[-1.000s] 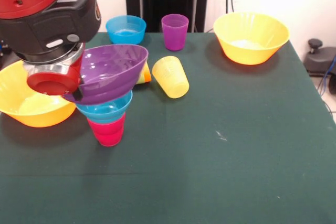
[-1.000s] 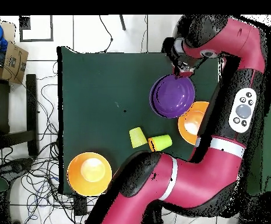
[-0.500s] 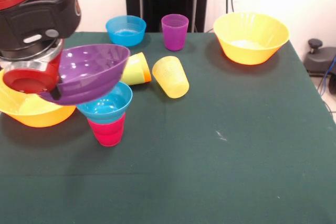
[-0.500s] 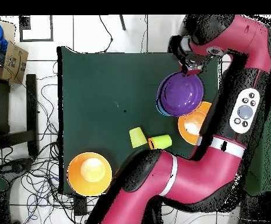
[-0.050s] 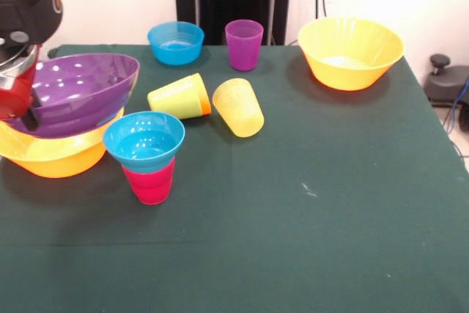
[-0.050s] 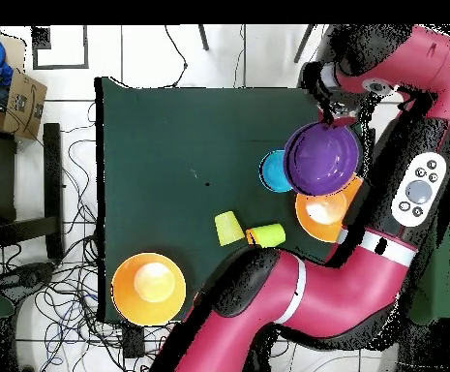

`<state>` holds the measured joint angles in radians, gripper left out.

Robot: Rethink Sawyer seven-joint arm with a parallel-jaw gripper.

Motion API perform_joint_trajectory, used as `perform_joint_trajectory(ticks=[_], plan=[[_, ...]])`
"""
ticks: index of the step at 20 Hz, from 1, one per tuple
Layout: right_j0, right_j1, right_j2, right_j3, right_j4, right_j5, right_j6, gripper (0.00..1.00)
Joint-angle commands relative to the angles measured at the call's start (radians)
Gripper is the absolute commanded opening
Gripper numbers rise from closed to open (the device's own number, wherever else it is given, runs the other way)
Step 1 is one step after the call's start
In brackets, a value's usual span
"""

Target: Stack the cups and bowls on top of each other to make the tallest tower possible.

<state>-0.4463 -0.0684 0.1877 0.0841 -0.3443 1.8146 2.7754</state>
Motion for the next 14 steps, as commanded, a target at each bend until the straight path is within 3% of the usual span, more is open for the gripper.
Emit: perform_joint_trajectory(ticks=[1, 14], plan=[[-0.003, -0.014, 0.173, 0.019, -0.119, 0.098, -0.26, 0.0], [0.015, -0.039, 0.206, 0.104, -0.056, 0.115, -0.107, 0.0]])
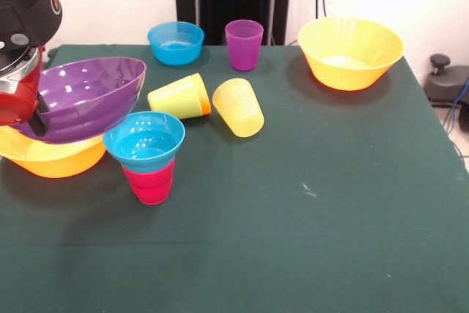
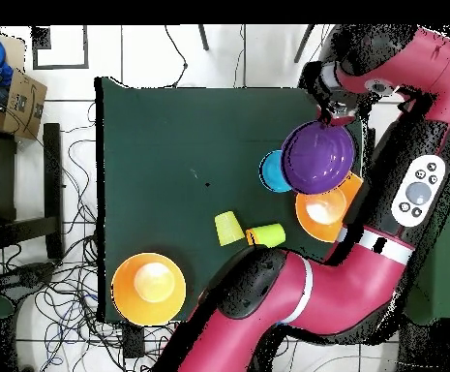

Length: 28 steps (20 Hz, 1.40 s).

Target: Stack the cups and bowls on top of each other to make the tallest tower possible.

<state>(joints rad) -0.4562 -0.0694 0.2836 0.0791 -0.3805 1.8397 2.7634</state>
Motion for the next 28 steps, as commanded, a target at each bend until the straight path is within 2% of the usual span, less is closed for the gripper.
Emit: perform_joint_trajectory(ticks=[1, 11, 20, 28], plan=[[0.03, -0.04, 0.106, 0.116, -0.011, 0.087, -0.086, 0.0], [0.051, -0.039, 0.078, 0.174, 0.064, 0.052, -0.027, 0.0], [0.082, -0.072, 0.013, 0.312, 0.185, -0.043, 0.06, 0.0], [0.103, -0.139, -0.049, 0.462, 0.25, -0.133, 0.091, 0.0]])
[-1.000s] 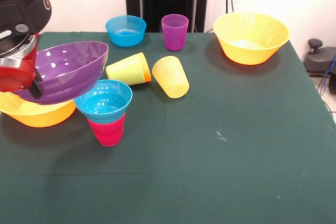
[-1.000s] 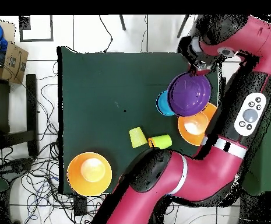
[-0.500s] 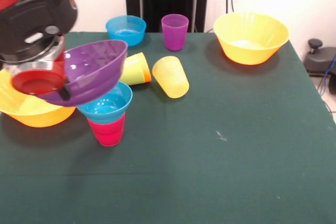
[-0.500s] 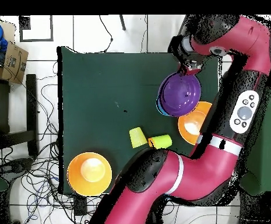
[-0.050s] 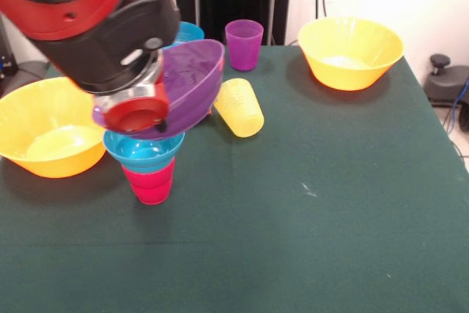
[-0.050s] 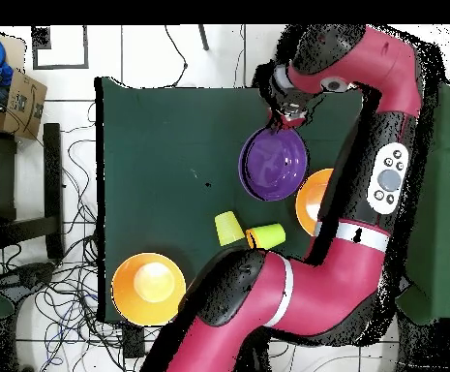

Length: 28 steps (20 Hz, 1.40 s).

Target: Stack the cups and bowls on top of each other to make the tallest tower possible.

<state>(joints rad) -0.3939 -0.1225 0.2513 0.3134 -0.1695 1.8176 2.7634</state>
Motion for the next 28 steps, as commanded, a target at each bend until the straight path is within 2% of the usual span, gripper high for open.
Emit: perform_joint_trajectory(ticks=[1, 7, 16, 20, 22, 23, 28], plan=[[0.044, -0.096, -0.023, 0.248, 0.045, -0.123, 0.093, 0.0], [0.066, -0.145, -0.07, 0.304, 0.046, -0.146, 0.078, 0.0], [0.119, -0.205, -0.134, 0.33, 0.046, -0.138, 0.084, 0.0], [0.143, -0.203, -0.148, 0.32, 0.052, -0.134, 0.091, 0.0], [0.152, -0.184, -0.149, 0.29, 0.05, -0.123, 0.091, 0.0], [0.147, -0.154, -0.147, 0.238, 0.04, -0.102, 0.08, 0.0], [0.15, -0.086, -0.159, 0.119, 0.017, -0.047, 0.062, 0.0]])
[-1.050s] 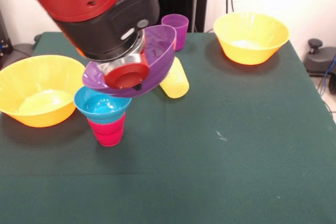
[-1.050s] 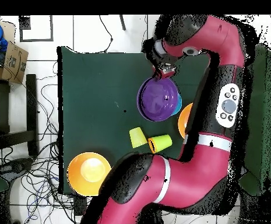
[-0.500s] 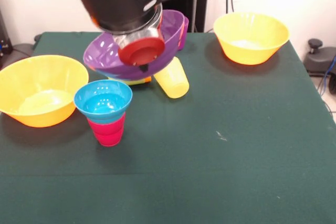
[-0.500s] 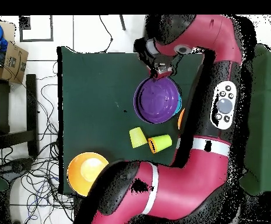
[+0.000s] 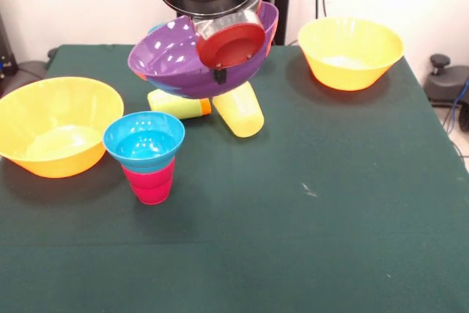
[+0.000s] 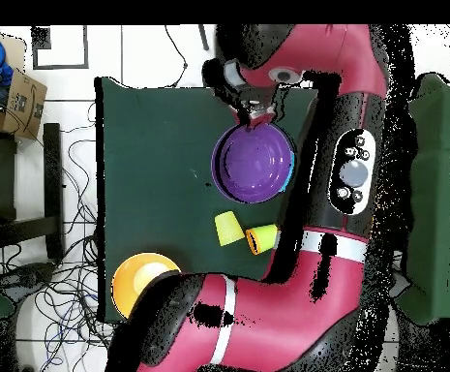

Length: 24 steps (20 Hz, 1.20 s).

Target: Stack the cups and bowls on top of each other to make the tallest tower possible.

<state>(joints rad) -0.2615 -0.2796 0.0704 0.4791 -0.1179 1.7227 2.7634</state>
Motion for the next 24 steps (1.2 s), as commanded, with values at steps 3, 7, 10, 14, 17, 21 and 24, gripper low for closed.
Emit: perform_joint_trajectory(ticks=[3, 7, 10, 14, 17, 21, 24], plan=[[0.024, 0.119, 0.022, -0.142, -0.052, 0.09, 0.052, 0.0], [0.031, 0.158, 0.015, -0.197, -0.061, 0.095, 0.034, 0.0], [0.034, 0.176, 0.007, -0.217, -0.06, 0.094, 0.026, 0.0], [0.041, 0.178, -0.007, -0.235, -0.052, 0.116, 0.023, 0.0], [0.039, 0.177, -0.018, -0.241, -0.042, 0.12, 0.012, 0.0], [0.037, 0.182, -0.032, -0.262, -0.032, 0.137, -0.015, 0.0], [0.035, 0.188, -0.044, -0.277, -0.027, 0.141, -0.028, 0.0]])
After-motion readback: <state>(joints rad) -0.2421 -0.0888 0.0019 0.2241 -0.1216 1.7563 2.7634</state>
